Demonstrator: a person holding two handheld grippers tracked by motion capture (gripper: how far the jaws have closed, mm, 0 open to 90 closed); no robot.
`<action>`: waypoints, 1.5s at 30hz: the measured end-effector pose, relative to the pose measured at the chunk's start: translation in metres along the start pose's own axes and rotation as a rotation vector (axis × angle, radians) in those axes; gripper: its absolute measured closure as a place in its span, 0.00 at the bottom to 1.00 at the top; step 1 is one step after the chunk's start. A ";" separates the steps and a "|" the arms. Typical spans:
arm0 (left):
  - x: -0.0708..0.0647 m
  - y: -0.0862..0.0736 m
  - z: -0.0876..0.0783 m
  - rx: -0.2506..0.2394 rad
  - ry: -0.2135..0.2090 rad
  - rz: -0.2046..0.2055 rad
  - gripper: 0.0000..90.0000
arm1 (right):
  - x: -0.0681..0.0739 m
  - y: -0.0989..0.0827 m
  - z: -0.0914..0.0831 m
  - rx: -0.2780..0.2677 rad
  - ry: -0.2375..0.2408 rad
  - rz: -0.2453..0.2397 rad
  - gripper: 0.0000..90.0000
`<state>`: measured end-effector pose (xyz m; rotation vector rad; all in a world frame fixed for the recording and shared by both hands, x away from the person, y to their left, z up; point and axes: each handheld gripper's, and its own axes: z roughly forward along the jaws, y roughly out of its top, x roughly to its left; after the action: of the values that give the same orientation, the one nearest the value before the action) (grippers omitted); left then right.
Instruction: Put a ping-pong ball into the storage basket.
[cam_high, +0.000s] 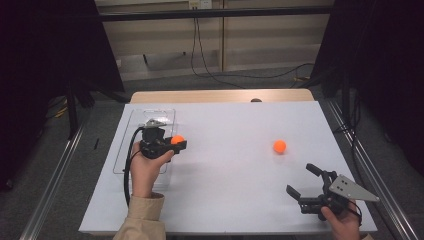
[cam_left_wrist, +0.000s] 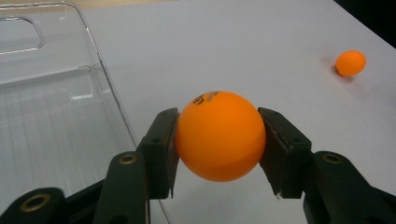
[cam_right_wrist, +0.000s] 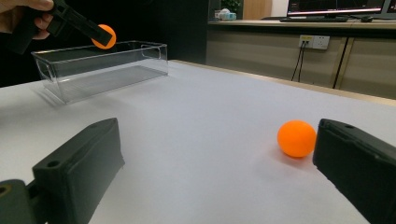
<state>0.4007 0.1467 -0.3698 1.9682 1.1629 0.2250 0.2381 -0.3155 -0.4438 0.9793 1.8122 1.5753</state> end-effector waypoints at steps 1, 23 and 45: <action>0.001 0.000 0.000 -0.002 0.003 0.001 0.57 | 0.000 0.000 0.000 0.000 -0.001 0.000 0.01; 0.009 -0.001 -0.010 -0.018 0.033 -0.012 0.57 | 0.000 0.000 0.000 -0.001 0.001 0.001 0.01; 0.015 -0.003 -0.019 -0.033 0.060 -0.018 0.57 | 0.000 0.000 0.000 -0.003 0.003 -0.001 0.01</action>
<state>0.3972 0.1700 -0.3626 1.9329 1.2068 0.2942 0.2379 -0.3155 -0.4437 0.9752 1.8115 1.5787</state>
